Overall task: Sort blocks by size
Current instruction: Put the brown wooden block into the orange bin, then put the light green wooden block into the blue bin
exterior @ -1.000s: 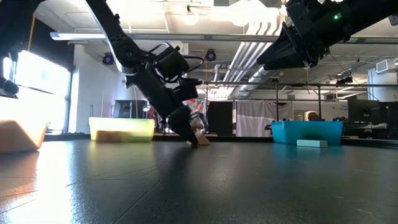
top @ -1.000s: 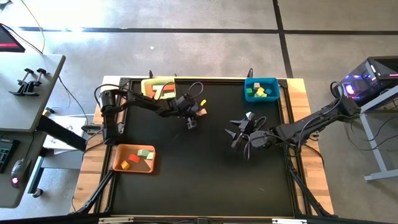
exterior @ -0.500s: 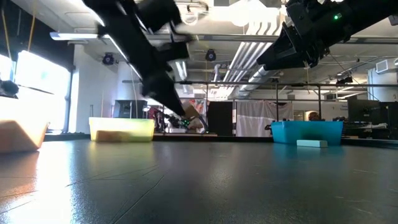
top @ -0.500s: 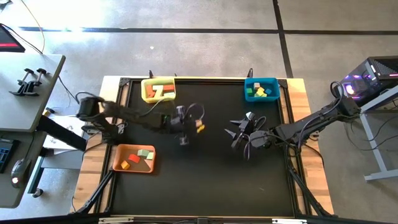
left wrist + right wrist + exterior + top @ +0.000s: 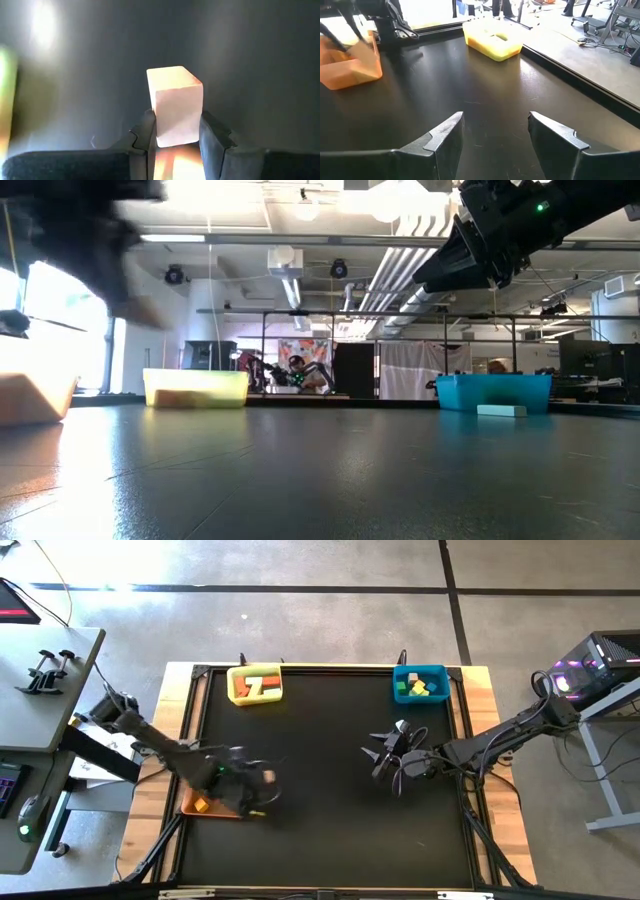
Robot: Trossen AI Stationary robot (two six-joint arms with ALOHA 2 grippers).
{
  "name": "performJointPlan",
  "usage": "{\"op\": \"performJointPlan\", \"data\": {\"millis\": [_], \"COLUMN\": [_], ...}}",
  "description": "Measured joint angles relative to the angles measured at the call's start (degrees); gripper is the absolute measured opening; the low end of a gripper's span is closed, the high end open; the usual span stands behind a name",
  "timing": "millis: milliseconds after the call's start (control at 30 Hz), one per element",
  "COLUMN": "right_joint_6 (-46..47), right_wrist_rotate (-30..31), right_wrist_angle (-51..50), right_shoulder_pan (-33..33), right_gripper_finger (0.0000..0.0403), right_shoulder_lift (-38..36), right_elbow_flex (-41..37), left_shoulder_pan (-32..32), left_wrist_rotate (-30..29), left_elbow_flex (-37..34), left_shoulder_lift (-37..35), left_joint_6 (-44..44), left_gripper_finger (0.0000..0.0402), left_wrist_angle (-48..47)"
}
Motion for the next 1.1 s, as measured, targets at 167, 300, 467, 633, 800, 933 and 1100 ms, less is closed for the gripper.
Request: {"op": "performJointPlan", "data": {"millis": [167, 300, 467, 633, 800, 933, 1100], "right_joint_6": [-0.20, -0.20, -0.20, -0.41, -0.40, -0.41, 0.55], "right_wrist_rotate": [0.00, 0.00, 0.00, 0.00, 0.00, 0.18, 4.13], "right_wrist_angle": [0.08, 0.06, 0.04, -0.67, -2.62, -3.45, -3.75], "right_shoulder_pan": [-0.01, -0.01, -0.02, -0.02, -0.01, -0.01, -0.03], "right_gripper_finger": [0.0215, 0.0215, 0.0215, 0.0215, 0.0215, 0.0215, 0.0215], "right_shoulder_lift": [0.00, 0.00, 0.00, 0.00, 0.00, 0.69, 5.81], "right_elbow_flex": [0.00, 0.00, 0.00, 0.00, 0.00, 0.00, 0.00], "left_shoulder_pan": [-8.57, -13.68, -16.63, -16.75, -16.73, -16.73, -16.73], "left_wrist_rotate": [2.20, 4.22, 4.14, 2.17, 1.70, 1.09, -5.39], "left_elbow_flex": [-0.03, -0.03, -0.03, -0.03, -0.03, -0.03, -0.03], "left_shoulder_lift": [-1.46, -1.44, -1.13, -1.11, -1.11, -1.11, -1.11], "left_joint_6": [-29.43, -38.67, -42.78, -46.93, -49.79, -49.92, -49.90], "left_gripper_finger": [0.0082, 0.0083, 0.0100, 0.0136, 0.0179, 0.0204, 0.0219], "left_wrist_angle": [-20.12, -22.45, -22.62, -24.06, -25.73, -25.84, -25.73]}}
